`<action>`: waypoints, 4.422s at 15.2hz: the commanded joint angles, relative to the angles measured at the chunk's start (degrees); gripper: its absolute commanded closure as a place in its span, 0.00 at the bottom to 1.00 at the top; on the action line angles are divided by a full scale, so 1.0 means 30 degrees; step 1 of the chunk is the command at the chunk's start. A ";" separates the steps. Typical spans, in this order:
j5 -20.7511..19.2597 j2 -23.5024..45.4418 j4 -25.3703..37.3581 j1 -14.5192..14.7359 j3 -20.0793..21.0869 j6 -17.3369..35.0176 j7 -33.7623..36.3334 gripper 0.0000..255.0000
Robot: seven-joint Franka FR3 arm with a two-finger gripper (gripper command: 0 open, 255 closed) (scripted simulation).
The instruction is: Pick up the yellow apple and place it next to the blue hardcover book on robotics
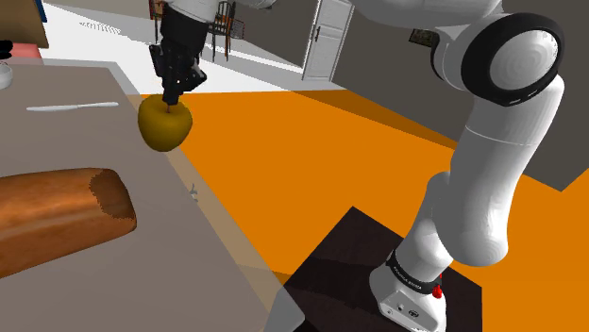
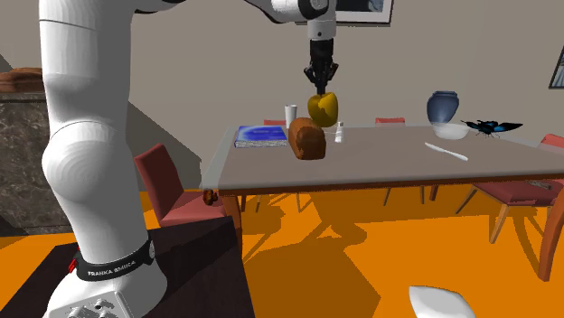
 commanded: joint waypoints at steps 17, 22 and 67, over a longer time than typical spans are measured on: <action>-0.1606 0.0562 0.2018 0.3351 0.1765 -0.1174 0.5380 1.00; -0.2478 0.1608 0.3436 0.4907 0.2417 -0.1549 0.7596 1.00; -0.4875 0.5395 -0.0155 0.8129 0.2899 0.5581 1.2386 1.00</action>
